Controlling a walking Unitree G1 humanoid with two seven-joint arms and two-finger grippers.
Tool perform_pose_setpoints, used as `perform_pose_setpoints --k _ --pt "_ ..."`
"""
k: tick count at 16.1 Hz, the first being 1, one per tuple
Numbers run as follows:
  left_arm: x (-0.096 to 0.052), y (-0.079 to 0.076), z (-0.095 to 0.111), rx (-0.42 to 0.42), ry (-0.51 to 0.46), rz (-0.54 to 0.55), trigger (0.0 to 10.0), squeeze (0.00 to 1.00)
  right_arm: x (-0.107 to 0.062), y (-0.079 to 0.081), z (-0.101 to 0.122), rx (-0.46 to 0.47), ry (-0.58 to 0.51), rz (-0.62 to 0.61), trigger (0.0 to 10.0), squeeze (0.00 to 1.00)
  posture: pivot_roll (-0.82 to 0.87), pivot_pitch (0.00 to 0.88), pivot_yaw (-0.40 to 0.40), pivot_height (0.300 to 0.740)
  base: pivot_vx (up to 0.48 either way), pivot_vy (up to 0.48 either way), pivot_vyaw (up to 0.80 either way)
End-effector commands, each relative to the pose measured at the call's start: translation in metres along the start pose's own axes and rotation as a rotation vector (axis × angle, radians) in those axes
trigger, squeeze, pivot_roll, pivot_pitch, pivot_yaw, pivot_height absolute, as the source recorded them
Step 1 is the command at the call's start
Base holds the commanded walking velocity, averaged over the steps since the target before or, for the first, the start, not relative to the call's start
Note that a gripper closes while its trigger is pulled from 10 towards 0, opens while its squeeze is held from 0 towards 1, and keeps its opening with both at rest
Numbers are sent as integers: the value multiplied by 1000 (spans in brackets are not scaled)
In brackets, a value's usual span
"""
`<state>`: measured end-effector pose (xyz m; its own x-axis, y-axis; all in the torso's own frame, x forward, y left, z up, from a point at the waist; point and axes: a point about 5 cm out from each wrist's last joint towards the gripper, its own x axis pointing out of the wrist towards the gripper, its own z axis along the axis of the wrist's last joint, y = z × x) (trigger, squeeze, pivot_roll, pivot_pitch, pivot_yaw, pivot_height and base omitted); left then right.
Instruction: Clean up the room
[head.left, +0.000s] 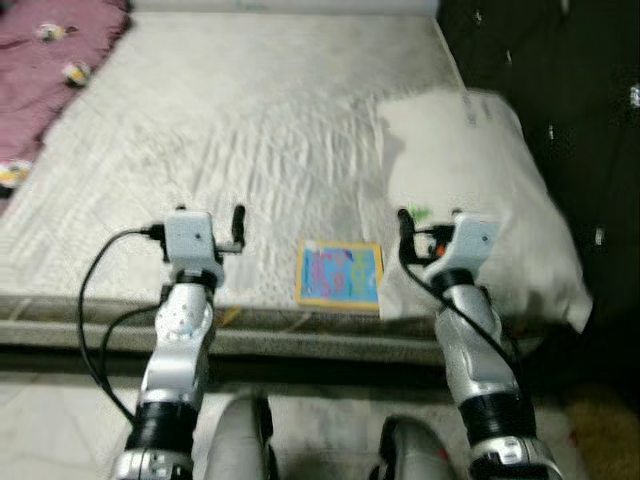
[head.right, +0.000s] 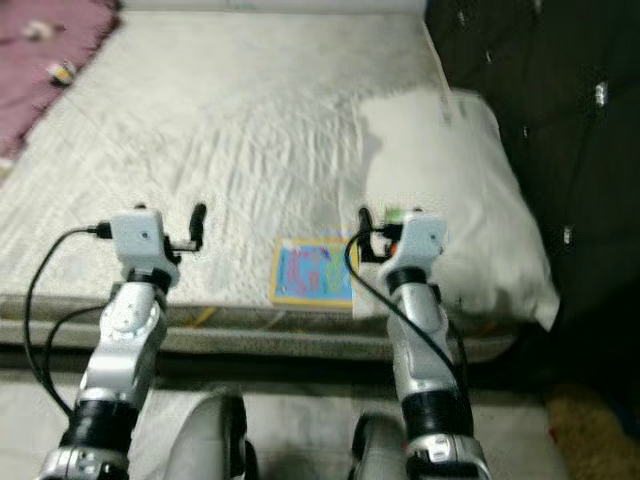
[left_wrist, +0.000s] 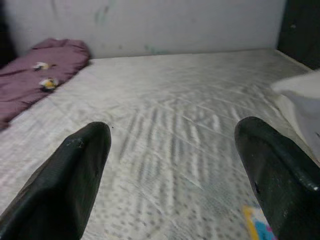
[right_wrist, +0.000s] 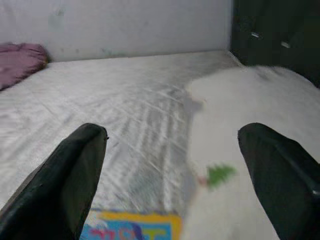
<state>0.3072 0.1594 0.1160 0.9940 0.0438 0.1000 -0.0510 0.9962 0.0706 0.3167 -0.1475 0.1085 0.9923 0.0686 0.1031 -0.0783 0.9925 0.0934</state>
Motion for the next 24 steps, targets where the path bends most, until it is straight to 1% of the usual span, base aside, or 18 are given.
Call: perform_pose_setpoints --k 1,2,3,5,6,8,9,10,11,12,13,14,15,16,18,21,22,24 --pt "-1 5 -3 17 17 12 10000 0 5 6 3 -3 -14 29 10000 0 51 0 -17 734 0 0 0" --pt "-4 5 -7 20 34 15 10000 0 4 4 0 4 -3 15 10000 0 61 0 -23 740 0 0 0" --pt "-11 6 -11 19 53 16 10000 0 0 2 -5 26 17 -8 10000 0 68 0 -29 740 0 0 0" --pt "-19 4 -16 19 73 -5 10000 0 -6 5 -10 22 34 21 10000 0 72 0 -35 740 0 0 0" --pt "-21 3 -19 35 80 -16 10000 0 -9 5 -13 23 43 18 10000 0 69 0 -33 740 0 0 0" --pt "-23 4 -23 33 95 -19 10000 0 -12 -1 -17 16 50 -24 10000 0 71 0 -7 740 0 0 0" --pt "-27 8 -27 43 118 -30 10000 0 -15 2 -19 29 48 -40 10000 0 78 0 39 740 0 0 0" --pt "-30 13 -33 20 158 -19 10000 0 -18 3 -23 29 51 -50 10000 0 74 0 21 740 0 0 0" --pt "-28 3 -31 3 155 -52 10000 0 -21 -5 -27 30 79 -81 10000 0 48 0 30 740 0 0 0" --pt "-25 -7 -27 31 117 -79 10000 0 -26 -9 -30 28 101 -74 10000 0 54 0 2 740 0 0 -406" --pt "-24 -6 -27 -26 137 -37 10000 0 -27 -9 -29 5 101 -53 10000 0 36 0 1 740 0 0 -413" --pt "-26 -11 -25 -19 125 -49 10000 0 -27 -13 -28 0 107 -60 10000 0 48 0 -20 740 0 0 -419" --pt "-27 -12 -26 -16 122 -53 10000 0 -26 -13 -28 -1 108 -56 10000 0 42 0 -24 740 0 0 -444" --pt "-30 -12 -28 -36 136 -51 10000 0 -25 -10 -27 -24 108 -41 10000 0 37 0 -28 740 0 0 -481" --pt "-32 -15 -29 -48 143 -62 10000 0 -24 -8 -25 -30 104 -37 10000 0 24 0 -28 740 0 0 -459" --pt "-27 -18 -28 -64 143 -81 10000 0 -26 -11 -24 -48 108 -55 10000 0 4 0 -25 740 0 0 -133" --pt "-26 -21 -27 -68 141 -89 10000 0 -28 -15 -25 -71 121 -68 10000 0 -2 0 -24 740 0 319 0" --pt "-25 -24 -28 -102 157 -78 10000 0 -30 -18 -26 -66 122 -75 10000 0 -5 0 -23 740 0 480 -800"
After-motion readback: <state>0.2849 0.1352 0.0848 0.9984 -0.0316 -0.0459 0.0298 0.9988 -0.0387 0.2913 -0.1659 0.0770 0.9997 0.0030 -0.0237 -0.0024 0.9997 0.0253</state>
